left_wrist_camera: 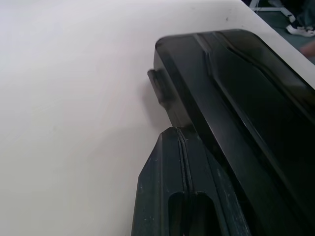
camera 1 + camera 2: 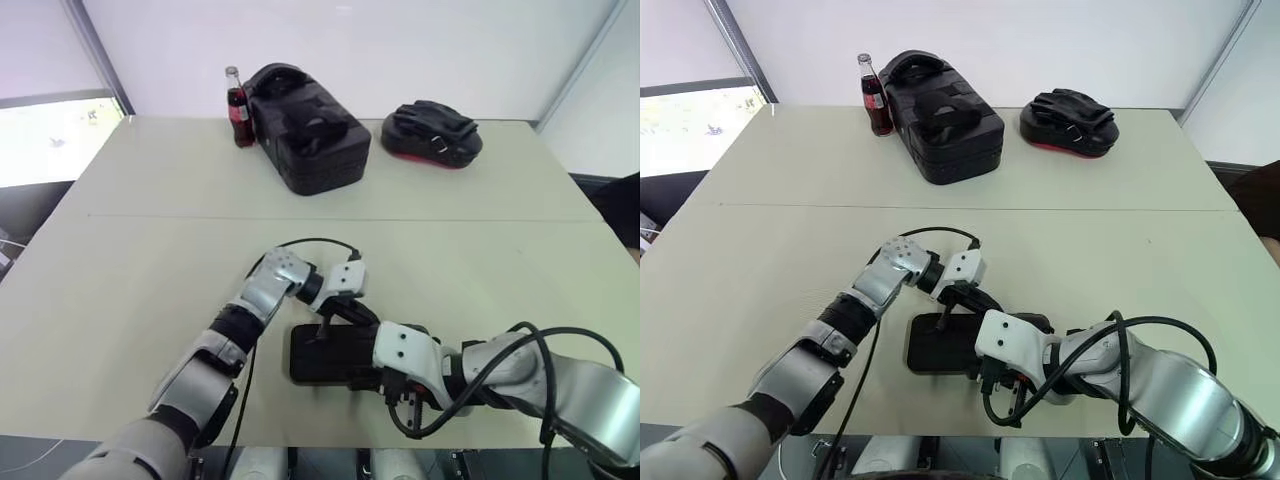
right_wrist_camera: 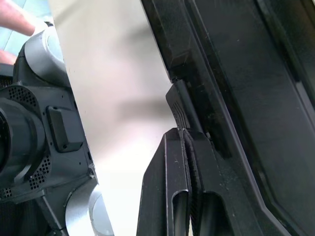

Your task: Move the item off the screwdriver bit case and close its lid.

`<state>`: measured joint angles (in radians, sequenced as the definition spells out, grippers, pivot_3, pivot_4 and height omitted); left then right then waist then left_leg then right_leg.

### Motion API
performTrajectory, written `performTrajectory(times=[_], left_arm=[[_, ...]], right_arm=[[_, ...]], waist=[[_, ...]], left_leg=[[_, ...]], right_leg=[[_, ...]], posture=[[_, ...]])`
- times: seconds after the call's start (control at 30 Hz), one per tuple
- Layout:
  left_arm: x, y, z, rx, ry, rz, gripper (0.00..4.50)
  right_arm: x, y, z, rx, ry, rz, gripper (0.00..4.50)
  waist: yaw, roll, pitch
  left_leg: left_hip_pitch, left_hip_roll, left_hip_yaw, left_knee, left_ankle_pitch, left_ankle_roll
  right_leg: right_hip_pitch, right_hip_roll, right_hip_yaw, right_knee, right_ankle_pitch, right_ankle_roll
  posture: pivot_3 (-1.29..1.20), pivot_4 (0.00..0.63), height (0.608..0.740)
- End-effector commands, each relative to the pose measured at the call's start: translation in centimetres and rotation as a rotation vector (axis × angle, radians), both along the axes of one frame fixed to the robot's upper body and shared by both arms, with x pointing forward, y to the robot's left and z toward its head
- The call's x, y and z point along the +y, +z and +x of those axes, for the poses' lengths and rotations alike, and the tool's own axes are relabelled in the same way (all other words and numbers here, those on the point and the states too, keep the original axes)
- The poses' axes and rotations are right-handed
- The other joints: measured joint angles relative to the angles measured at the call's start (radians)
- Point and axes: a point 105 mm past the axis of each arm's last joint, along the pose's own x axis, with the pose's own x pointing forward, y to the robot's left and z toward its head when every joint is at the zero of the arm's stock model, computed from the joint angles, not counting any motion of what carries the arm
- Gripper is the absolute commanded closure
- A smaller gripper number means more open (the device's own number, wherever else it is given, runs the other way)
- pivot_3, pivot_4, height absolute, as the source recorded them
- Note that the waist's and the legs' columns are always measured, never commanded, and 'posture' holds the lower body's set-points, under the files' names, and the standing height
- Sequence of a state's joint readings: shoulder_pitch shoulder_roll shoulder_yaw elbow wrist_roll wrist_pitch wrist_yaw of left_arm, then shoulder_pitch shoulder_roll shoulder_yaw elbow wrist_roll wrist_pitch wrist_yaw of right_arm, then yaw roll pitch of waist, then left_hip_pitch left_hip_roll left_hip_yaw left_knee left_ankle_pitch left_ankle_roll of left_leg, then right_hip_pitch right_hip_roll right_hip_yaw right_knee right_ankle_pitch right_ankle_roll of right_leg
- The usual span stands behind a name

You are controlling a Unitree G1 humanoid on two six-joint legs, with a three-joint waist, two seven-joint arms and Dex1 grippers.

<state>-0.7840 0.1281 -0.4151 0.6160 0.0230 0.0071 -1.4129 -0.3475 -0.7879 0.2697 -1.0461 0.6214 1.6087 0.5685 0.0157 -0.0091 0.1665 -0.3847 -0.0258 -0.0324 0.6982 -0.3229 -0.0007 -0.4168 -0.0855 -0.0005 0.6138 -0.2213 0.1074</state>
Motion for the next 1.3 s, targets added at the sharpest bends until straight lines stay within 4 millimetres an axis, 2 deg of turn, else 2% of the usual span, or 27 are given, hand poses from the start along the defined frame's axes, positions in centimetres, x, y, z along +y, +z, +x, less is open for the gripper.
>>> performTrajectory(times=[0.03, 0.2, 0.37, 0.73, 0.93, 1.03, 1.13, 1.23, 1.3], left_arm=[[-0.6, -2.3, -1.4, 0.058, -0.033, 0.048, 4.50], [-0.7, -2.3, -1.7, 0.072, -0.044, 0.043, 4.50], [-0.9, -2.1, -2.0, 0.094, -0.070, 0.049, 4.50], [-0.4, -3.0, -3.6, 0.161, -0.200, 0.158, 4.50], [-0.7, -3.2, -3.5, 0.160, -0.192, 0.161, 4.50], [-0.8, -3.0, -2.7, 0.144, -0.157, 0.147, 4.50], [-1.3, -2.1, -1.3, 0.121, -0.087, 0.096, 4.50], [-2.1, 0.4, 0.9, 0.105, 0.046, -0.049, 4.50], [-1.8, 2.4, 2.4, 0.102, 0.148, -0.150, 4.50]], right_arm=[[-0.8, 1.2, 2.3, -0.154, -0.141, 0.008, 4.40], [-0.2, 0.5, 2.2, -0.155, -0.189, 0.044, 4.40], [-0.2, -0.1, 3.1, -0.224, -0.278, 0.019, 4.40], [-3.1, -1.0, 5.9, -0.463, -0.483, -0.229, 4.40], [-2.9, -0.5, 6.7, -0.493, -0.545, -0.194, 4.40], [-2.2, -1.2, 5.0, -0.384, -0.426, -0.162, 4.40], [-1.7, -1.6, 1.9, -0.183, -0.293, -0.070, 4.40], [-1.9, 0.0, -0.6, -0.002, -0.175, 0.077, 4.40], [-3.1, 1.6, -1.9, 0.067, -0.143, 0.144, 4.40]], waist=[[-0.001, 0.000, 0.000], [-0.003, 0.000, 0.000], [-0.002, 0.000, 0.000], [-0.007, -0.004, -0.004], [-0.022, -0.006, -0.006], [-0.025, -0.006, -0.006], [-0.013, -0.005, -0.006], [0.003, -0.005, -0.005], [0.002, -0.005, -0.004]], left_leg=[[0.001, 0.000, 0.000, 0.000, 0.000, 0.000], [0.009, 0.001, 0.000, -0.001, 0.000, 0.000], [0.010, 0.001, 0.000, -0.001, 0.000, 0.000], [0.011, 0.003, 0.000, -0.002, 0.000, 0.000], [0.012, 0.007, -0.001, -0.002, 0.000, 0.000], [0.011, 0.007, -0.001, -0.002, 0.000, 0.000], [0.010, 0.005, -0.001, -0.002, 0.000, 0.000], [0.007, 0.001, -0.001, -0.002, -0.001, 0.002], [0.003, 0.000, -0.001, -0.002, -0.003, 0.005]], right_leg=[[0.001, 0.000, 0.000, 0.000, 0.000, 0.000], [0.008, 0.000, -0.001, -0.001, -0.002, -0.002], [0.008, 0.000, -0.001, -0.001, -0.002, -0.002], [0.008, 0.001, -0.001, -0.001, -0.003, -0.003], [0.009, 0.004, -0.001, -0.002, -0.004, 0.000], [0.008, 0.004, -0.001, -0.001, -0.004, -0.001], [0.008, 0.003, -0.002, -0.002, -0.004, -0.001], [0.008, -0.001, -0.002, -0.004, -0.004, 0.000], [0.006, -0.003, -0.002, -0.006, -0.004, 0.002]], posture=[[0.00, 0.150, 0.740], [0.00, 0.150, 0.740], [0.00, 0.150, 0.740], [0.00, 0.150, 0.740], [0.00, 0.150, 0.740], [0.00, 0.150, 0.740], [0.00, 0.150, 0.740], [0.00, 0.150, 0.740], [0.00, 0.150, 0.740]])
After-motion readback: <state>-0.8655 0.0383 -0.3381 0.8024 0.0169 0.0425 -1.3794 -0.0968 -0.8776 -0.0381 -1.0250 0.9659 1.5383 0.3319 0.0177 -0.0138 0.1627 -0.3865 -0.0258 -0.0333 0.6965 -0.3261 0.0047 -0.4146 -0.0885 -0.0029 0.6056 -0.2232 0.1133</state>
